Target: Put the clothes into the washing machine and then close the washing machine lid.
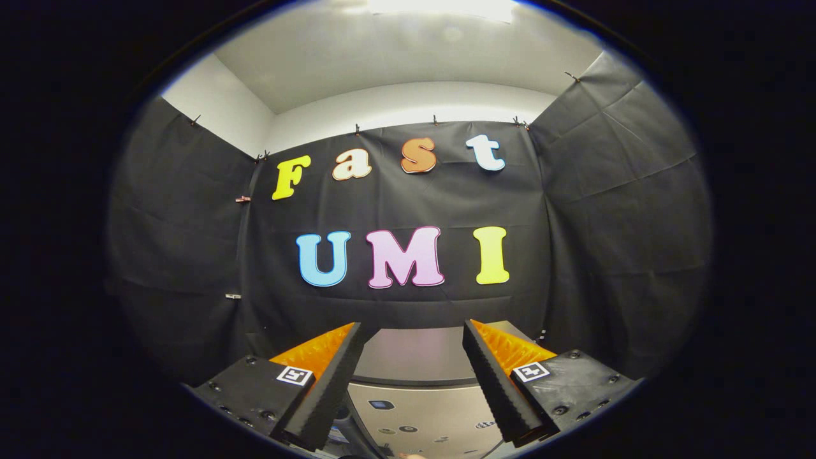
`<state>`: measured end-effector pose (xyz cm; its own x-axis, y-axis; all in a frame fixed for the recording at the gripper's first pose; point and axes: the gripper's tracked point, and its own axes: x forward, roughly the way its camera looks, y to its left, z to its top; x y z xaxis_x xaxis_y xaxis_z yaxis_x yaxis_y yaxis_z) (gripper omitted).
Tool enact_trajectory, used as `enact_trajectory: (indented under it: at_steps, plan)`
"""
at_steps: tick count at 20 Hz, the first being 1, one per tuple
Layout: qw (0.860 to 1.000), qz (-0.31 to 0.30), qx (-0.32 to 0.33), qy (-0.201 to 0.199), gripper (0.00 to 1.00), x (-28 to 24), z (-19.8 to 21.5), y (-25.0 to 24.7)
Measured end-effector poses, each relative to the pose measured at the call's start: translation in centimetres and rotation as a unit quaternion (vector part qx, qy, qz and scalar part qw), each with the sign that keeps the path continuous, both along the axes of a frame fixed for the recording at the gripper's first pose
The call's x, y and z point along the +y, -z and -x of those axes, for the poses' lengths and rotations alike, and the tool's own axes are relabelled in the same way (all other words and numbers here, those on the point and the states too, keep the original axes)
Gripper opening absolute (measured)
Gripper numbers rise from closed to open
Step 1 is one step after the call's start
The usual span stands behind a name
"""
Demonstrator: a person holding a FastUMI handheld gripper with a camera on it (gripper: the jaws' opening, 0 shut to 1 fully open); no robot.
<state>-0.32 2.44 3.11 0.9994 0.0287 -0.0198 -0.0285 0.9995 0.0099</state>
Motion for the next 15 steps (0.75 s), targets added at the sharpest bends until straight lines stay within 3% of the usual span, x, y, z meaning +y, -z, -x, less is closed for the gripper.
enact_trajectory:
  at_steps: [15]
  plan:
    - [1.0, -0.001, 0.005, 0.006, 0.98, -0.93, -0.18, 0.15]
